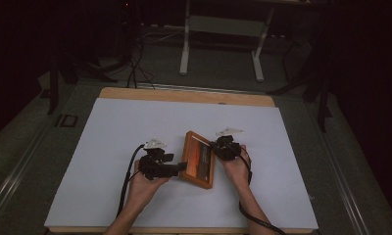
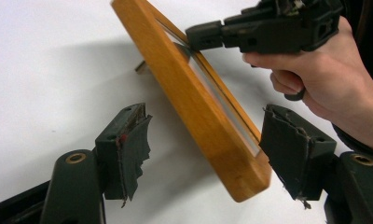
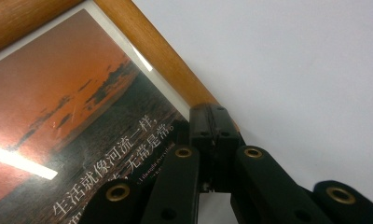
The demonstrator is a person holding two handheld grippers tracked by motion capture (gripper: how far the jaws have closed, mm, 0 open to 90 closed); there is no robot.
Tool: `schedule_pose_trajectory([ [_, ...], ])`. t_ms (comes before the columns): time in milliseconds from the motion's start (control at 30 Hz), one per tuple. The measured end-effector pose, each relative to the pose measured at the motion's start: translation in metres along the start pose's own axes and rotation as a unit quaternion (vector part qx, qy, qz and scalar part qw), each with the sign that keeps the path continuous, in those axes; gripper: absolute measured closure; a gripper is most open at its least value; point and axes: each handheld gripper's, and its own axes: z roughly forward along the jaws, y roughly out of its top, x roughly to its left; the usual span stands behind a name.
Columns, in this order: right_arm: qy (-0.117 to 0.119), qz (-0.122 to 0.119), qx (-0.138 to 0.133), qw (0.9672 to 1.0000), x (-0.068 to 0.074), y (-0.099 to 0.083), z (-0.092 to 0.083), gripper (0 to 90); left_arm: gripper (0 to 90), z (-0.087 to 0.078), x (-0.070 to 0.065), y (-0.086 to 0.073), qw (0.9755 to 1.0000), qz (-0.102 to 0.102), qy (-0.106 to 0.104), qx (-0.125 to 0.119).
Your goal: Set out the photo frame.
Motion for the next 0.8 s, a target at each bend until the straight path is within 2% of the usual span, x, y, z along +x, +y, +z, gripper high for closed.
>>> schedule_pose_trajectory([
  [533, 0.000, 0.000, -0.006, 1.0000, 0.000, -0.002, 0.000, 89.9, 29.6, 0.025, -0.011, -0.012, 0.9991, -0.011, -0.015, 0.037],
  [733, 0.001, -0.001, -0.007, 1.0000, 0.000, -0.002, 0.000, 89.9, 41.2, 0.030, -0.013, -0.014, 0.9985, -0.014, -0.029, 0.044],
  [800, 0.001, -0.001, -0.007, 1.0000, 0.000, -0.002, 0.000, 89.9, 42.1, 0.030, -0.012, -0.014, 0.9984, -0.021, -0.031, 0.043],
])
